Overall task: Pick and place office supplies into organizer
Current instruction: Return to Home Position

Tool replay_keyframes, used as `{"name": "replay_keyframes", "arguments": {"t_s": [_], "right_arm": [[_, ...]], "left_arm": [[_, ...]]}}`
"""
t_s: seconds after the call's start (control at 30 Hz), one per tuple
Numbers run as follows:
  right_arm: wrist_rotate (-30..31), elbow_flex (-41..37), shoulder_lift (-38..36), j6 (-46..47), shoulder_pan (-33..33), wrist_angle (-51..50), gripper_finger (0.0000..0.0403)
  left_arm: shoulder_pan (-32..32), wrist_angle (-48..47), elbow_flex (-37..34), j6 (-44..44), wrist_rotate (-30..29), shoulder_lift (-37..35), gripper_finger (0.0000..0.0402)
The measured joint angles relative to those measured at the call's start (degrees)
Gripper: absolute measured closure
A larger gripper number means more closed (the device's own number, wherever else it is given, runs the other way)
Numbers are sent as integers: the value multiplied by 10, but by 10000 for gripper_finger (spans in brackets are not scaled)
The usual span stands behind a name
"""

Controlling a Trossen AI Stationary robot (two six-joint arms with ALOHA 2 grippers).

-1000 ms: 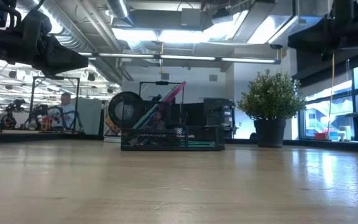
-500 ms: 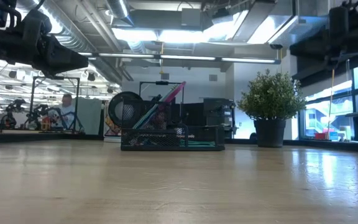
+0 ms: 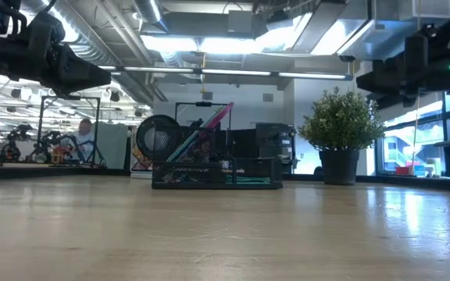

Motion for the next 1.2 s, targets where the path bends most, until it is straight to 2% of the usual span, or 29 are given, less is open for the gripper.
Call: {"name": "replay_keyframes", "arguments": {"t_s": [1.2], "right_arm": [[0, 1, 0, 0, 0, -8, 296]], "left_arm": [[0, 0, 0, 0, 0, 0, 300]]}}
